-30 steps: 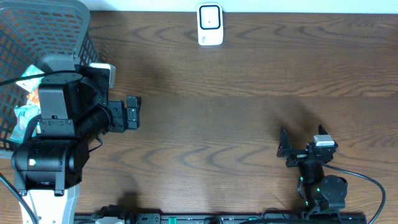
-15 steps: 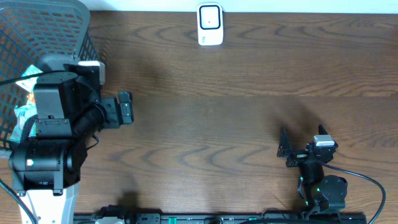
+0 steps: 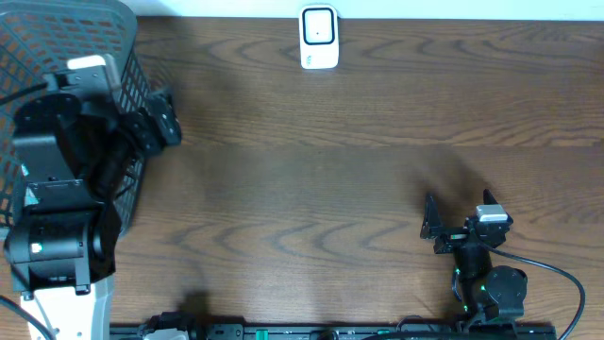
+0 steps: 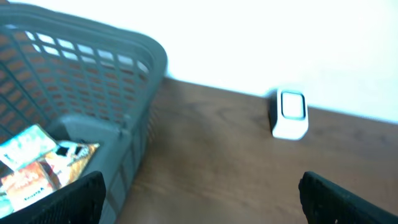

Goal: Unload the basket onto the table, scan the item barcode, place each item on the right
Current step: 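Move the left gripper over the grey basket and lower into it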

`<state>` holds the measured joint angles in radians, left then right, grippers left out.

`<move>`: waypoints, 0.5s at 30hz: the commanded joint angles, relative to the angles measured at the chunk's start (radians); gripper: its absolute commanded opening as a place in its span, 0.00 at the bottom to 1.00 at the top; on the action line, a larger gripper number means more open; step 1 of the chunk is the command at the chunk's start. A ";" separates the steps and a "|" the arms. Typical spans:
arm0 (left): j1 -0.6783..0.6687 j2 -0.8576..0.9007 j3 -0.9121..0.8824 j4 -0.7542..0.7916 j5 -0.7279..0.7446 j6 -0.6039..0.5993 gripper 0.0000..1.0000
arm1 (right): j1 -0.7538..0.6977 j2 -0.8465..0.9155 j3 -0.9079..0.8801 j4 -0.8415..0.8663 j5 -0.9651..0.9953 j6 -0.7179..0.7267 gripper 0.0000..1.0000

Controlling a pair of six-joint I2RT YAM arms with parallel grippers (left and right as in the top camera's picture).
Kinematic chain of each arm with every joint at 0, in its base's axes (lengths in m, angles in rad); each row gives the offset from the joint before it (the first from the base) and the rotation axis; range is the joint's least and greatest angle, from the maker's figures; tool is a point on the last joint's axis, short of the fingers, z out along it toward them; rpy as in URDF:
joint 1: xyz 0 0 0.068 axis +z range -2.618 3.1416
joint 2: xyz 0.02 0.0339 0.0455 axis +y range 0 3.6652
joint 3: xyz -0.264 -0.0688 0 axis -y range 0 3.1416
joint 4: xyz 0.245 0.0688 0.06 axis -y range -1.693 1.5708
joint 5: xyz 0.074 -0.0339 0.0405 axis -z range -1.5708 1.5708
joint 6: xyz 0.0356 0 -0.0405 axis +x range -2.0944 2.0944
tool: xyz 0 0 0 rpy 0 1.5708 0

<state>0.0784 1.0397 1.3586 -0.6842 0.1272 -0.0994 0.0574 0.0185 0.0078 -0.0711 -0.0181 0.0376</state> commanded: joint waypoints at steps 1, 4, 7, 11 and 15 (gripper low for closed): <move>0.023 -0.003 0.027 0.013 -0.009 -0.022 0.98 | -0.006 0.000 -0.003 -0.004 0.008 -0.001 0.99; 0.023 -0.002 0.026 -0.010 -0.009 -0.021 0.98 | -0.006 0.000 -0.003 -0.004 0.008 -0.001 0.99; 0.023 -0.003 0.027 -0.021 -0.010 -0.022 0.97 | -0.006 0.000 -0.003 -0.004 0.008 -0.001 0.99; 0.023 -0.002 0.028 -0.021 -0.009 -0.023 0.98 | -0.006 0.000 -0.003 -0.004 0.008 -0.001 0.99; 0.031 0.013 0.075 -0.072 -0.009 -0.033 0.98 | -0.006 0.000 -0.003 -0.004 0.008 -0.001 0.99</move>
<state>0.0967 1.0401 1.3617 -0.7227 0.1246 -0.1089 0.0574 0.0185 0.0078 -0.0711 -0.0181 0.0376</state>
